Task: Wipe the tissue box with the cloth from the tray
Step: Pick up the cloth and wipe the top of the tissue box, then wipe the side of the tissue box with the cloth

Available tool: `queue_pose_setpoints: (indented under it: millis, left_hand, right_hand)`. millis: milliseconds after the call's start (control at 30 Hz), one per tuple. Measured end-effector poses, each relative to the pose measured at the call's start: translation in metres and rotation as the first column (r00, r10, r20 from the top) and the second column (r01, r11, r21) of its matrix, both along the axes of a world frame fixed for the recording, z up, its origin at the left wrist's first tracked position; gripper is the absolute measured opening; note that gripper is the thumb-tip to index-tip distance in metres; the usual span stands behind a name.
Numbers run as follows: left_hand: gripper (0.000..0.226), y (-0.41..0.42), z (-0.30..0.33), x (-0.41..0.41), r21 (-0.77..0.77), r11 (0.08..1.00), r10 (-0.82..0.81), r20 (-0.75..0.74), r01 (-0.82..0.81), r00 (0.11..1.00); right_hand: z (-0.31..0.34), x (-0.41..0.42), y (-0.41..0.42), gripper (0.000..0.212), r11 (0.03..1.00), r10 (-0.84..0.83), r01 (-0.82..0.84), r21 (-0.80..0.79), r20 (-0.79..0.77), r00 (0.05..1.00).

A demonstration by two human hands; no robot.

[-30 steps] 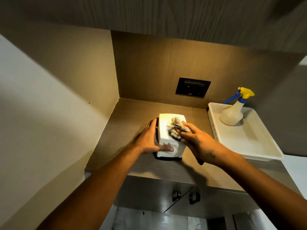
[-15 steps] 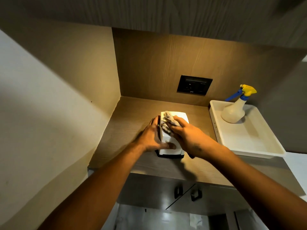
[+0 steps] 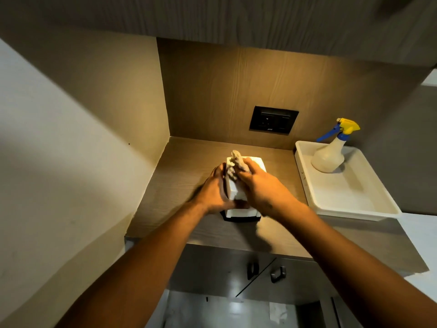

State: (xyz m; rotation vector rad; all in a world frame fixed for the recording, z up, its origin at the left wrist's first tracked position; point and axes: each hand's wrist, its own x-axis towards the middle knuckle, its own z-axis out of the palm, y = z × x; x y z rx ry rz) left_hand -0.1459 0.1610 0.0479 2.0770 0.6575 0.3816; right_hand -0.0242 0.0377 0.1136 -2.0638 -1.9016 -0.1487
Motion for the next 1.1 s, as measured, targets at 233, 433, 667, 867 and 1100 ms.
queue_pose_setpoints:
  millis: [233, 433, 667, 867, 1100]
  left_hand:
    - [0.139, -0.004, 0.002, 0.0, -0.029, 0.999, 0.016, -0.02, -0.017, 1.0]
    - [0.131, 0.003, -0.005, -0.009, -0.023, 0.999, 0.043, 0.026, -0.042, 0.999]
    - [0.138, -0.015, 0.02, 0.017, 0.024, 0.998, -0.048, -0.06, 0.05, 0.997]
    - [0.155, -0.006, 0.02, -0.002, 0.14, 0.987, 0.098, -0.115, -0.081, 0.989]
    - [0.092, -0.027, 0.052, 0.045, 0.563, 0.823, 0.127, -0.317, 0.079, 0.94]
  right_hand:
    - [-0.017, 0.029, -0.042, 0.047, 0.978, -0.195, 0.205, 0.045, -0.166, 0.967]
    - [-0.029, -0.03, -0.011, 0.056, 0.99, -0.082, 0.115, 0.078, -0.344, 0.935]
    - [-0.017, 0.038, -0.061, 0.038, 0.895, -0.279, 0.426, 0.131, -0.581, 0.764]
    - [-0.059, 0.043, -0.099, 0.035, 0.748, -0.318, 0.659, -0.083, -0.916, 0.245]
    - [-0.086, -0.006, -0.072, 0.03, 0.666, -0.146, 0.732, -0.143, -0.987, -0.06]
